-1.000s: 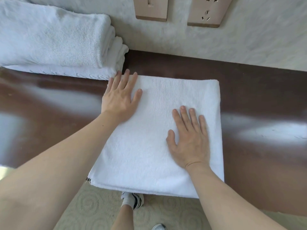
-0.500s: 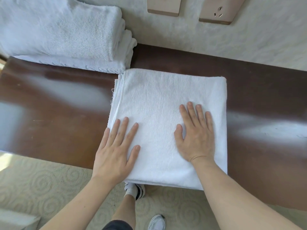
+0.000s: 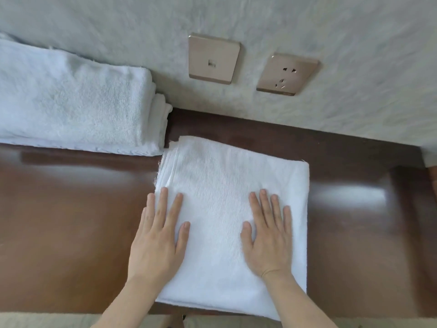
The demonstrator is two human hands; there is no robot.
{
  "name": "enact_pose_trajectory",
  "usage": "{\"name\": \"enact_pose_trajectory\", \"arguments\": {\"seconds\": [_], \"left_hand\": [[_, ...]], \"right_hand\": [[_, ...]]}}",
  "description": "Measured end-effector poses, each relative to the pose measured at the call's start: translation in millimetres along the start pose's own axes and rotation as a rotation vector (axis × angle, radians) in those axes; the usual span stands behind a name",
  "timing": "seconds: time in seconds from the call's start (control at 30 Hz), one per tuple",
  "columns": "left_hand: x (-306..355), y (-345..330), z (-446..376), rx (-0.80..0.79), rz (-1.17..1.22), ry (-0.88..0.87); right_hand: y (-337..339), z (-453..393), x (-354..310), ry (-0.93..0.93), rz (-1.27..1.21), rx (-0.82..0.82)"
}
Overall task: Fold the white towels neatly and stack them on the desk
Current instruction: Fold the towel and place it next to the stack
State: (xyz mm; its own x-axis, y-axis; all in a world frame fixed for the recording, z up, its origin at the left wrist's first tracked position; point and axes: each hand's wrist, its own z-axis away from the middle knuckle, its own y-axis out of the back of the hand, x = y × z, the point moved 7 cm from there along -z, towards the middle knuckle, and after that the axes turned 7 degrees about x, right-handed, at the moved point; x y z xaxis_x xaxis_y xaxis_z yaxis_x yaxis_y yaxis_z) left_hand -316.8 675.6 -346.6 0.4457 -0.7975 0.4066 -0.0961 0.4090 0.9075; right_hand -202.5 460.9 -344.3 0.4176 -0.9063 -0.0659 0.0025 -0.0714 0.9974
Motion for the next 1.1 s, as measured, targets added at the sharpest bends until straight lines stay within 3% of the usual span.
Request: {"name": "enact_pose_trajectory", "arguments": {"seconds": [0.27,0.4,0.5,0.77,1.0,1.1], "left_hand": [[38.4,-2.7,-92.0,-0.055,-0.046,-0.313],[57.2,-5.6,-134.6,-0.072,-0.020,-0.386],[70.5,-5.6,-162.6,-0.080,-0.024,-0.476],[99.8,-10.7,-204.2,-0.108,-0.020,-0.742],[122.1,-18.2,-225.0,-0.098,-0.057,-0.906],[135.0,-12.8,-221.2,0.045,-0.090,-1.013]], "right_hand": [[-0.4,0.1,20.2,-0.342,-0.009,0.051],[2.5,-7.2,19.6,-0.445,-0.035,0.062],[8.7,-27.1,16.7,-0.364,-0.075,0.063],[2.0,-122.2,28.0,0.210,-0.095,0.018],[0.1,-101.4,36.0,-0.025,-0.061,0.044],[-1.8,-92.6,37.9,-0.114,-0.051,0.030]]}}
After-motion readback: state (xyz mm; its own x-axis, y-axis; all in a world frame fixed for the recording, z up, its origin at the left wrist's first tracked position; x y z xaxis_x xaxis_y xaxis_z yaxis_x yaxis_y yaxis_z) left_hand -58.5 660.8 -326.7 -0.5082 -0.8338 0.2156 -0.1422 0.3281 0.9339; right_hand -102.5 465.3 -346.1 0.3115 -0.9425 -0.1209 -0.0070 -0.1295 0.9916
